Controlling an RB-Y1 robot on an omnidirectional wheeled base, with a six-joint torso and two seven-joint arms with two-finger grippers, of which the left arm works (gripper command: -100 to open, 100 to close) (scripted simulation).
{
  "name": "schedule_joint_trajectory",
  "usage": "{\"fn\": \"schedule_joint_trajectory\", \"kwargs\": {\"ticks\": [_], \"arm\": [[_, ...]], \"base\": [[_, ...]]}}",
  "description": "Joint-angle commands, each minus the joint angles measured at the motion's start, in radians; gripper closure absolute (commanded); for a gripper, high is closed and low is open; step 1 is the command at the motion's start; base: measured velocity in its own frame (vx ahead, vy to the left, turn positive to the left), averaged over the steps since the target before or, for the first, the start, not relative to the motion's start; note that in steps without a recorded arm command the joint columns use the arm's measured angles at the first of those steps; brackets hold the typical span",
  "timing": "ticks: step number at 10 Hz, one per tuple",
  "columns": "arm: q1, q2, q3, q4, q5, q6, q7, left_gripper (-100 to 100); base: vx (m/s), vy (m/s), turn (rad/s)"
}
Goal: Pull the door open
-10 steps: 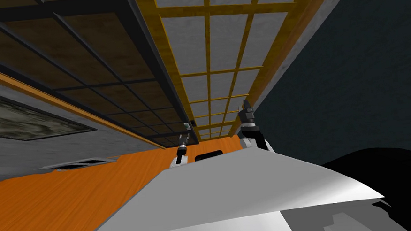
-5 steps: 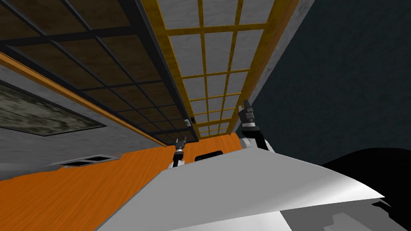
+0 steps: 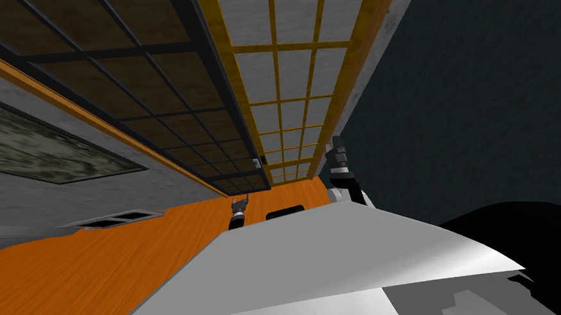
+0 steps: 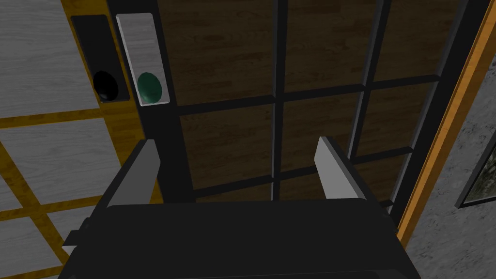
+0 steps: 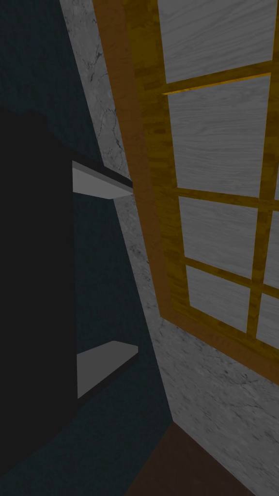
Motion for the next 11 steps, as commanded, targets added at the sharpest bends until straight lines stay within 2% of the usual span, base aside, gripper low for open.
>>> {"fn": "schedule_joint_trajectory", "kwargs": {"ticks": [1,2,3,6,9,11], "arm": [[-0.023,0.012,0.020,0.050,0.012,-0.022,-0.008,-100],[-0.023,0.012,0.020,0.065,0.012,-0.022,-0.008,-100],[-0.015,0.019,0.033,0.072,0.019,-0.021,-0.010,-100],[0.007,0.042,0.092,0.099,0.053,-0.021,-0.017,-100],[-0.005,0.050,0.127,0.109,0.076,-0.023,-0.023,-100],[-0.013,0.050,0.133,0.109,0.080,-0.024,-0.024,-100]], "base": [[-0.113,0.048,-0.037],[-0.036,0.021,-0.004],[-0.026,0.017,-0.049],[-0.067,0.064,-0.162],[0.030,0.049,-0.194],[0.148,0.026,-0.137]]}}
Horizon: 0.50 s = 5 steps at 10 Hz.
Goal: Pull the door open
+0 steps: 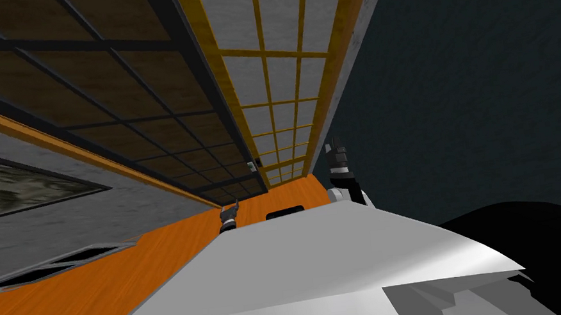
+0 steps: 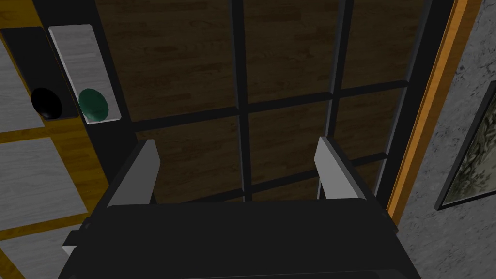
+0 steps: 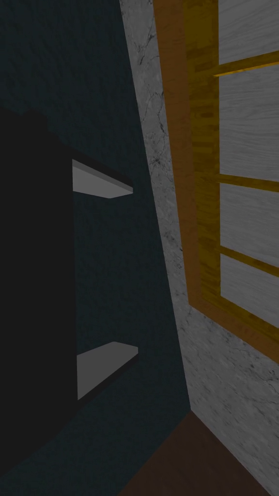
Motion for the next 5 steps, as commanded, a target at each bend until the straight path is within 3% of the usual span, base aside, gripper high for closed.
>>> {"fn": "schedule_joint_trajectory", "kwargs": {"ticks": [1,5], "arm": [[-0.008,-0.006,0.006,-0.022,0.005,0.009,0.000,-100],[-0.052,-0.015,0.005,-0.034,0.008,0.005,-0.002,-100]], "base": [[0.147,-0.015,-0.208],[0.188,-0.011,-0.135]]}}
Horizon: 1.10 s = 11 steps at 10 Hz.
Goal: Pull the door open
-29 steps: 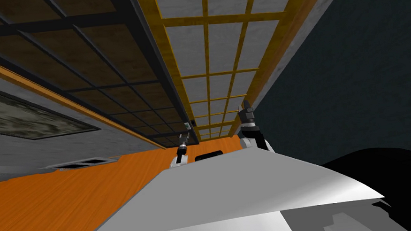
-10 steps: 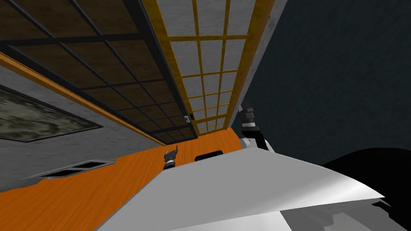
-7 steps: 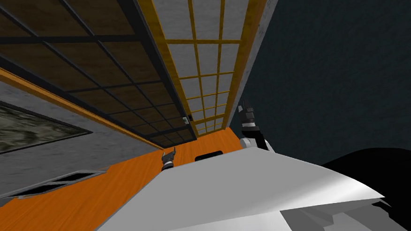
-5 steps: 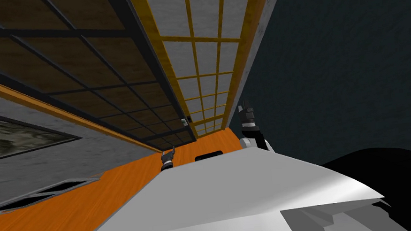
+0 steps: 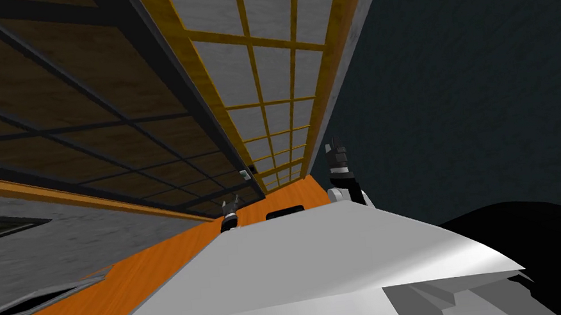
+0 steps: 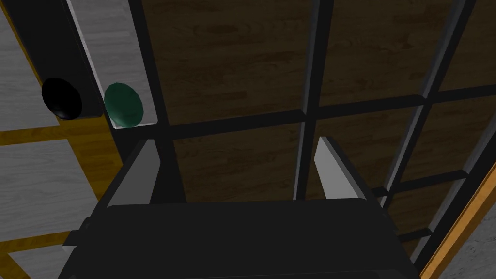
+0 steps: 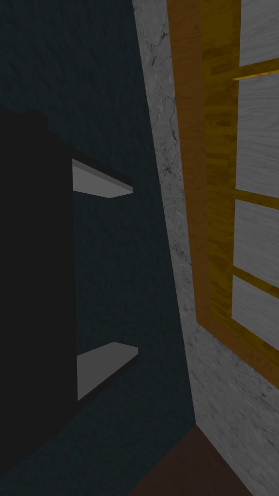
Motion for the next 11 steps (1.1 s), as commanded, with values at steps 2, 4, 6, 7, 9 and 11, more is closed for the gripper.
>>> {"fn": "schedule_joint_trajectory", "kwargs": {"ticks": [2,4,6,7,9,11], "arm": [[-0.037,-0.002,-0.003,0.011,0.001,-0.013,-0.002,-100],[-0.061,-0.008,-0.008,0.003,0.000,-0.015,-0.002,-100],[-0.073,-0.011,-0.011,-0.001,-0.001,-0.016,-0.002,-100],[-0.073,-0.011,-0.011,-0.001,-0.001,-0.016,-0.002,-100],[-0.085,-0.018,-0.014,-0.007,-0.002,-0.016,-0.005,-100],[-0.085,-0.018,-0.014,-0.007,-0.002,-0.016,-0.005,100]], "base": [[0.172,-0.012,-0.123],[0.178,0.007,-0.121],[0.189,-0.010,-0.068],[0.037,-0.003,0.019],[0.086,-0.005,-0.082],[-0.021,-0.006,0.000]]}}
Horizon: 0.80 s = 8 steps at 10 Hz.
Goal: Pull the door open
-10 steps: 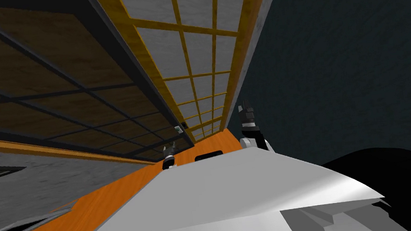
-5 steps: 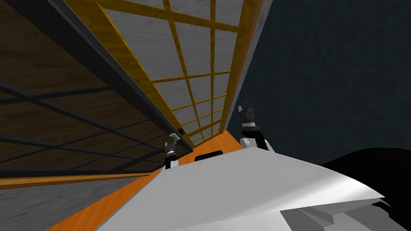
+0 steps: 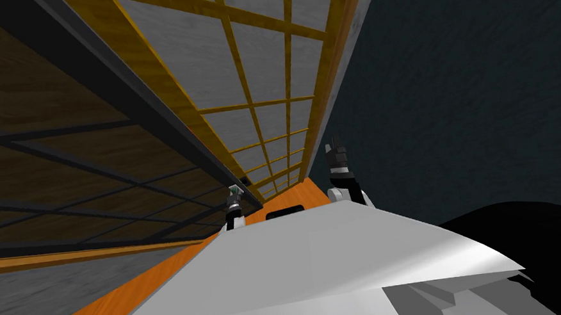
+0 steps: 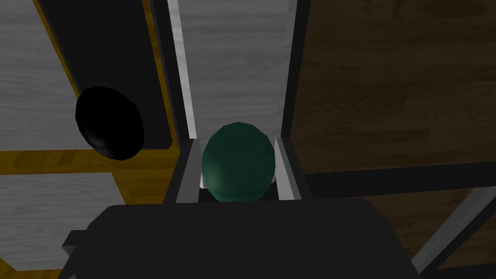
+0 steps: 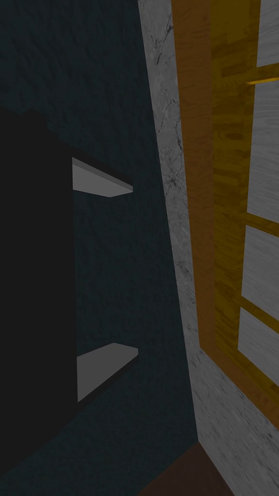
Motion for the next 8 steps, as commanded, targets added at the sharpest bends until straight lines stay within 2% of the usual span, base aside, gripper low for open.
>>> {"fn": "schedule_joint_trajectory", "kwargs": {"ticks": [1,4,5,8], "arm": [[0.002,0.003,0.003,0.000,0.001,0.000,0.000,100],[0.002,0.003,0.003,0.000,0.001,0.000,0.000,100],[0.020,0.005,0.002,0.008,0.008,0.002,0.023,100],[0.037,0.010,0.004,0.013,0.015,0.003,0.043,100]], "base": [[-0.016,-0.003,0.006],[-0.002,0.000,0.000],[-0.091,0.018,0.023],[-0.151,-0.012,0.025]]}}
